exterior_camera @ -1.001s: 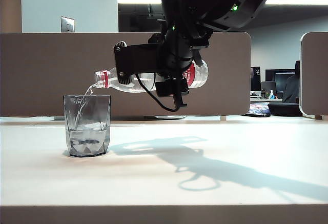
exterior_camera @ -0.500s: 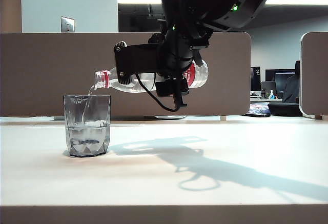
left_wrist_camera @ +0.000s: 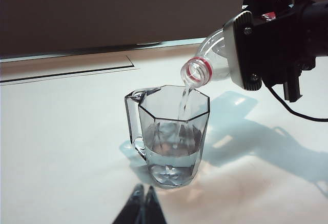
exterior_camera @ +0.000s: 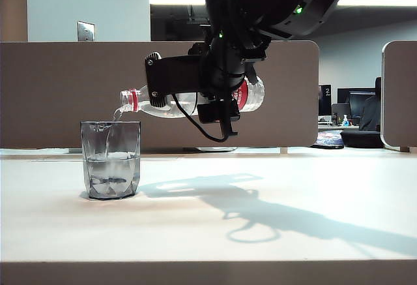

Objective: Pick up the mineral water bottle on the table and pour water into the mug until it's half full.

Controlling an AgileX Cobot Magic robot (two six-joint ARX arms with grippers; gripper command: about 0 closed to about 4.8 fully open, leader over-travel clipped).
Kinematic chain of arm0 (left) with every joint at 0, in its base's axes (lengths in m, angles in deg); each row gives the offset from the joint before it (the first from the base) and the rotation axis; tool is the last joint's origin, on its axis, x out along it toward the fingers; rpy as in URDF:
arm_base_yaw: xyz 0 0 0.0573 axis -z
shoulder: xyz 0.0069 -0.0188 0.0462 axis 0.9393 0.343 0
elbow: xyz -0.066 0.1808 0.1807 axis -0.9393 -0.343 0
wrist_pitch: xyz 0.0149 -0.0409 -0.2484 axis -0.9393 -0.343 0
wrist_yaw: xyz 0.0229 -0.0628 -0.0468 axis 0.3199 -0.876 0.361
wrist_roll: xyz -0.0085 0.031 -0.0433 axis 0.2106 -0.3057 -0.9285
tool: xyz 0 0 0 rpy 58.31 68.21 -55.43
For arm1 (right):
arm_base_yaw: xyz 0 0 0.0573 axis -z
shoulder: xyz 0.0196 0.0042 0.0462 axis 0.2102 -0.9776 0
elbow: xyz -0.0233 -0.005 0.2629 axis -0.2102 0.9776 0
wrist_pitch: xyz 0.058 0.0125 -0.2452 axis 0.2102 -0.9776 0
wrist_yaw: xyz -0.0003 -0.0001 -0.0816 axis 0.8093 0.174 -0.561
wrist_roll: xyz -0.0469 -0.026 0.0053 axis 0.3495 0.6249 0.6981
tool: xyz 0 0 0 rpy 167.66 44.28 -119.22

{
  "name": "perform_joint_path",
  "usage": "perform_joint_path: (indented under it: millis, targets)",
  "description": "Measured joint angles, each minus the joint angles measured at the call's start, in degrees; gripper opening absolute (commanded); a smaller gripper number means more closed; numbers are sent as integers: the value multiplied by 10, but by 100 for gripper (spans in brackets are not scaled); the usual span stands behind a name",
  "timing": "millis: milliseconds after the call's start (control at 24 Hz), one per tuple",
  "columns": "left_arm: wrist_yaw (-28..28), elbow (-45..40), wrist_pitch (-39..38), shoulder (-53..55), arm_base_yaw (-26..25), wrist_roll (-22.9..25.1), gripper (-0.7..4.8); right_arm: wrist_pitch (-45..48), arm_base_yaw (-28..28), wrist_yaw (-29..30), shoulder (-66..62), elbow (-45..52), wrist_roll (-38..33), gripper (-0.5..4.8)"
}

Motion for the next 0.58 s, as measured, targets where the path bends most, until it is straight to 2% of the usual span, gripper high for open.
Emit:
perform_joint_path:
  millis: [250,584]
  targets:
    - [0,0,0,0,0,0,-5,0,0,4,0,0,-44,270]
    - [0,0,0,0,0,0,-5,-15,-1,6,1,0,-204,270]
